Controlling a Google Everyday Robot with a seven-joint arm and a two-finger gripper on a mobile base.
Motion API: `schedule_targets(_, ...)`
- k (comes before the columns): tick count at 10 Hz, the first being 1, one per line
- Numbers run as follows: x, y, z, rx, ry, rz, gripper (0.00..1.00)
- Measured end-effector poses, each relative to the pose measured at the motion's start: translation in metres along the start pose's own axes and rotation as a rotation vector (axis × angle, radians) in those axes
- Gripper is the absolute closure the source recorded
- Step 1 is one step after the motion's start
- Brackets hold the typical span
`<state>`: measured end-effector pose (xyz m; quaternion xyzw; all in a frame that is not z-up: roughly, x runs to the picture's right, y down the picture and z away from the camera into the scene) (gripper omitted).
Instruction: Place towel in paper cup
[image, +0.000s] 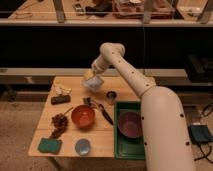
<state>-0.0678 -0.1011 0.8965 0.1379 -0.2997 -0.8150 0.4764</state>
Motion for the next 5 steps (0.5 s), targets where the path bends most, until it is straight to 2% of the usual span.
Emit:
schedule_targets(2, 0.001, 0.016, -0.014, -0.017, 0.020, 0.022, 0.40)
schedule_targets(5, -0.008, 0.057, -0.017, -0.060, 0.005, 0.089, 0.40)
